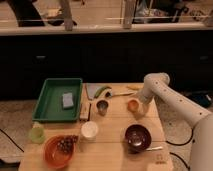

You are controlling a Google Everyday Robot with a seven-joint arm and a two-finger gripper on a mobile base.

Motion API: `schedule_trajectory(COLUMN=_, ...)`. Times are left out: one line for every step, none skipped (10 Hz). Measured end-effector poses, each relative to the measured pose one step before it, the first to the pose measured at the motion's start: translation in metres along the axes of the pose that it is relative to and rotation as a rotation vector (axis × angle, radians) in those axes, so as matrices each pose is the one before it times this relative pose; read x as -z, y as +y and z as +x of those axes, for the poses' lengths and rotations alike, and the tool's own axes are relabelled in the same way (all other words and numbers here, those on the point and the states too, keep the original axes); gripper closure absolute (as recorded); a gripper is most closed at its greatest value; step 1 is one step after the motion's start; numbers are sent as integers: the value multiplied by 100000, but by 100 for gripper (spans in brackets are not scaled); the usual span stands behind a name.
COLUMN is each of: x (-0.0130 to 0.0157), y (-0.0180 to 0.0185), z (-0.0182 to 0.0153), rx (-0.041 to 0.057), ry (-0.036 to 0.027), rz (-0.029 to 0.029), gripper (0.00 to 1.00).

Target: Place apple in paper cup

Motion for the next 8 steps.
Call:
schedule_trajectory(x=-3, y=-20, z=-17, rx=167, ry=-104, rz=183, gripper=20)
schedule_trajectory(x=11, y=0, z=-7, rx=163, ry=-42, rz=48, gripper=20)
schedule_trajectory(x=10, y=-6, z=15, rx=140, ry=-24, rz=105, gripper=20)
schedule_trajectory(x=23, y=-18, z=-2, rx=216, ry=-74, rz=114, gripper=20)
schedule_trajectory(x=-74, y=-5, z=-30, rx=104, ry=-157, rz=63, gripper=20)
schedule_trajectory(x=57, y=13, z=42, rx=100, ry=-18, rz=119, gripper=20)
schedule_trajectory(x=20, y=-8, z=13, rx=231, ry=-72, rz=99, gripper=20)
schedule_trajectory(x=23, y=-2, z=11, rx=123, ry=-49, rz=76, gripper=20)
